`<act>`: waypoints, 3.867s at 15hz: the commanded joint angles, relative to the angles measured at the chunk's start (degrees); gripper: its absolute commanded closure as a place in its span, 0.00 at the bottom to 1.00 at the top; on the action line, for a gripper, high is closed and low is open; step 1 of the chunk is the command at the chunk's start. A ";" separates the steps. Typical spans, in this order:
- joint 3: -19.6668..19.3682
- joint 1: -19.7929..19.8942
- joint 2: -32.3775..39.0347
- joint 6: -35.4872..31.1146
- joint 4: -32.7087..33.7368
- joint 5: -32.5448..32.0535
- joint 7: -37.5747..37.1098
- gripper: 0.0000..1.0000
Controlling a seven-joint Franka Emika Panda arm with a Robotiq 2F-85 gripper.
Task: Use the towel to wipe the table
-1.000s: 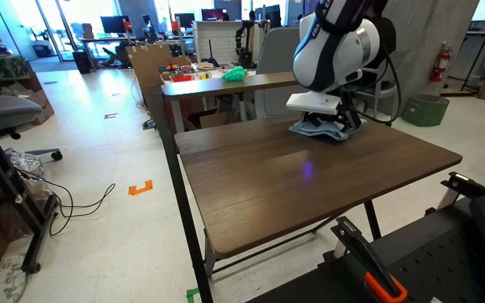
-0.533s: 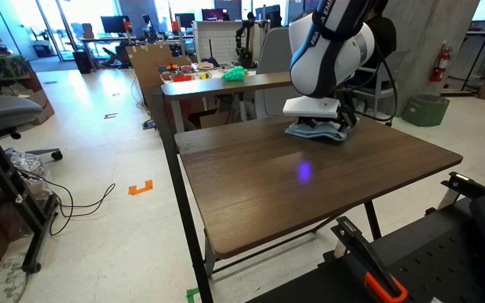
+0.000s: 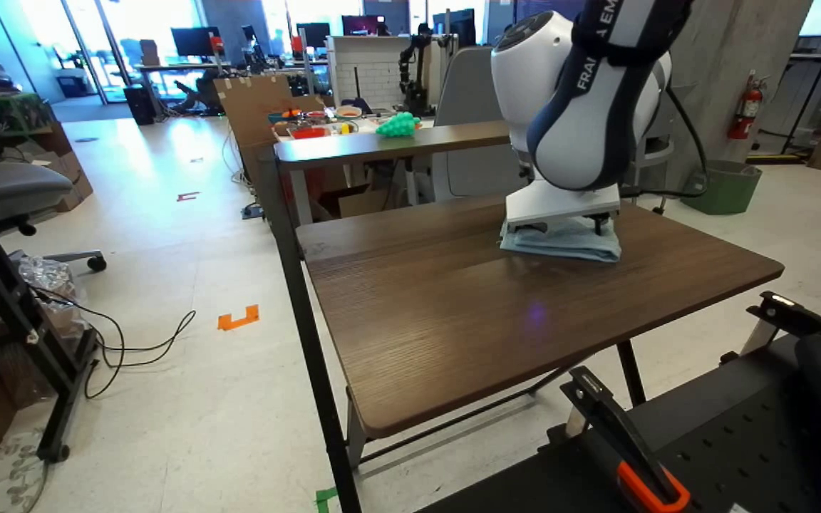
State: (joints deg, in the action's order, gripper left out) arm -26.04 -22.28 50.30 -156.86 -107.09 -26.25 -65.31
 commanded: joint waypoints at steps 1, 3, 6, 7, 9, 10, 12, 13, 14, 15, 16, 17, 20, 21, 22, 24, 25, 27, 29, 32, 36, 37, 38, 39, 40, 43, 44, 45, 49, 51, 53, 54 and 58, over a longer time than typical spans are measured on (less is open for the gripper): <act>-5.35 -2.35 -1.94 -5.93 -8.13 -5.02 2.03 0.00; -7.23 -1.23 -3.89 -12.26 -12.18 -5.53 4.30 0.00; -8.77 1.63 -4.41 -22.42 -16.55 -1.49 11.87 0.00; -7.77 3.88 -5.69 -24.76 -18.24 0.28 16.18 0.00; -4.29 9.48 -7.63 -28.14 -20.29 3.92 24.69 0.00; -2.18 12.35 -8.99 -28.67 -21.13 5.41 28.67 0.00; 2.24 17.09 -10.89 -27.08 -21.91 9.23 36.89 0.00; 5.35 19.72 -11.52 -24.82 -21.42 11.16 40.99 0.00; 6.64 20.42 -12.12 -23.07 -21.55 13.70 45.10 0.00; 9.22 21.33 -11.95 -19.48 -20.37 15.87 47.17 0.00; 7.20 17.77 -11.39 -15.46 -19.58 17.46 47.98 0.00; 5.81 14.67 -10.13 -11.70 -18.06 18.73 47.25 0.00; -0.24 3.65 -6.23 -1.49 -14.20 17.04 38.87 0.00; 0.03 1.78 -4.99 1.22 -13.12 16.28 36.47 0.00; 0.87 0.76 -4.30 4.08 -11.91 15.83 35.22 0.00; 2.90 -0.34 -3.70 8.81 -9.69 15.59 33.33 0.00; 4.34 -0.53 -3.50 10.95 -8.55 15.73 32.54 0.00; 6.90 -0.70 -3.43 13.65 -7.43 15.66 31.43 0.00; 8.44 -1.39 -3.07 14.07 -7.53 14.49 29.63 0.00; 8.64 -3.40 -3.00 10.02 -9.99 10.34 25.59 0.00; 9.13 -3.60 -1.18 4.63 -8.66 7.88 19.60 0.00; 9.79 -2.82 -0.23 4.52 -6.55 9.74 18.03 0.00; 10.21 -2.41 0.33 4.68 -5.07 10.82 16.63 0.00; 11.20 -1.23 0.71 6.65 -2.42 12.99 15.16 0.00; 12.15 -0.09 1.20 8.48 -0.06 14.97 14.10 0.00; 14.49 4.13 3.48 13.74 8.47 20.50 12.25 0.00; 14.95 5.44 4.53 14.98 11.09 21.94 11.43 0.00; 15.30 6.78 5.78 16.12 13.79 23.29 10.51 0.00; 15.91 11.87 10.22 21.18 23.87 28.11 6.59 0.00; 16.17 13.71 11.77 22.67 27.51 29.61 4.90 0.00; 16.41 14.48 13.18 23.55 29.88 29.87 3.86 0.00; 16.52 14.53 13.77 23.66 30.67 29.68 3.56 0.00; 16.99 12.49 12.88 22.08 27.54 27.35 4.83 0.00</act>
State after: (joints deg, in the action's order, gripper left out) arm -10.35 -8.88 58.58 -133.38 -80.34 2.15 -60.50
